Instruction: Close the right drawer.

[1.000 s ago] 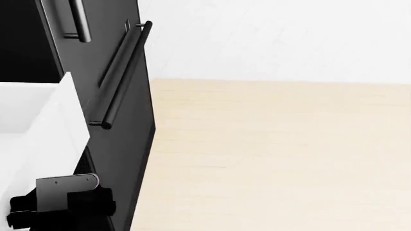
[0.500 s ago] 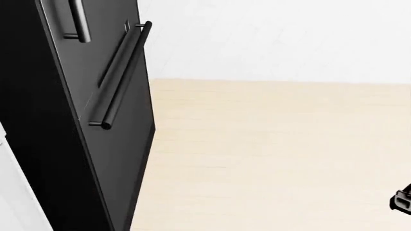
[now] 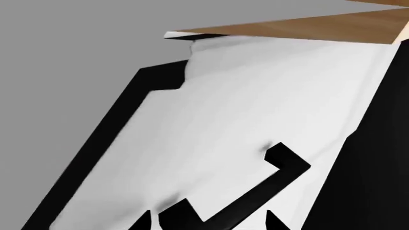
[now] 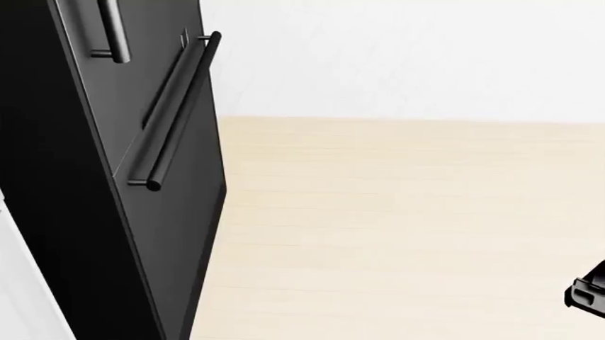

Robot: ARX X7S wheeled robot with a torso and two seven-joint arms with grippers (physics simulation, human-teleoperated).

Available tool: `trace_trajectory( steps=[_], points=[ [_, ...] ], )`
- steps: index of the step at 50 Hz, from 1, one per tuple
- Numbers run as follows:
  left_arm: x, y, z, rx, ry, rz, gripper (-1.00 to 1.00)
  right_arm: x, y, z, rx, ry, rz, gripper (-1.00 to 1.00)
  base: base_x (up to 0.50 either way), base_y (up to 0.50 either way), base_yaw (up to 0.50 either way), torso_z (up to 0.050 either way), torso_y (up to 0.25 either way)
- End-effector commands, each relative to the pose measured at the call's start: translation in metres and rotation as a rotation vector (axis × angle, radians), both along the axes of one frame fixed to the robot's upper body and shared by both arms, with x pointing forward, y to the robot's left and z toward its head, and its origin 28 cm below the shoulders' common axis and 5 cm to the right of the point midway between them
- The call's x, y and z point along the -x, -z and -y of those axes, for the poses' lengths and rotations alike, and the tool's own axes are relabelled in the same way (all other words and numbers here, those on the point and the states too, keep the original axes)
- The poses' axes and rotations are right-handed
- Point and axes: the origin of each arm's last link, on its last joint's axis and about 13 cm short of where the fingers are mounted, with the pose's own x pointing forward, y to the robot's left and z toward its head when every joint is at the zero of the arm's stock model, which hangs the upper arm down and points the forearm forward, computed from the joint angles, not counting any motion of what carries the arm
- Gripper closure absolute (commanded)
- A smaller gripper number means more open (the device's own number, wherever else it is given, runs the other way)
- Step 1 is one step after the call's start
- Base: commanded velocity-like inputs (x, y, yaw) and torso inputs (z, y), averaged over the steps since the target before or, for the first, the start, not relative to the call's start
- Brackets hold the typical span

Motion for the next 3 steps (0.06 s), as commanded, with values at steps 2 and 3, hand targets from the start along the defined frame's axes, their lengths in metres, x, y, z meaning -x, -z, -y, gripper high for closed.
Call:
trace_trajectory(
  steps=[2,3],
  points=[
    [0.0173,-0.009,-0.0327,0.052,-0.344,0.102,-1.0,-0.0181,0.0045,0.0002,0.011,-0.009,-0.005,-1.0,0.0,0.0,0.0,0.0,0.0],
    [0.0176,-0.0091,-0.0331,0.059,-0.345,0.109,-1.0,-0.0189,0.0044,0.0004,0.012,-0.007,-0.004,-1.0,0.0,0.0,0.01,0.0,0.0]
  ],
)
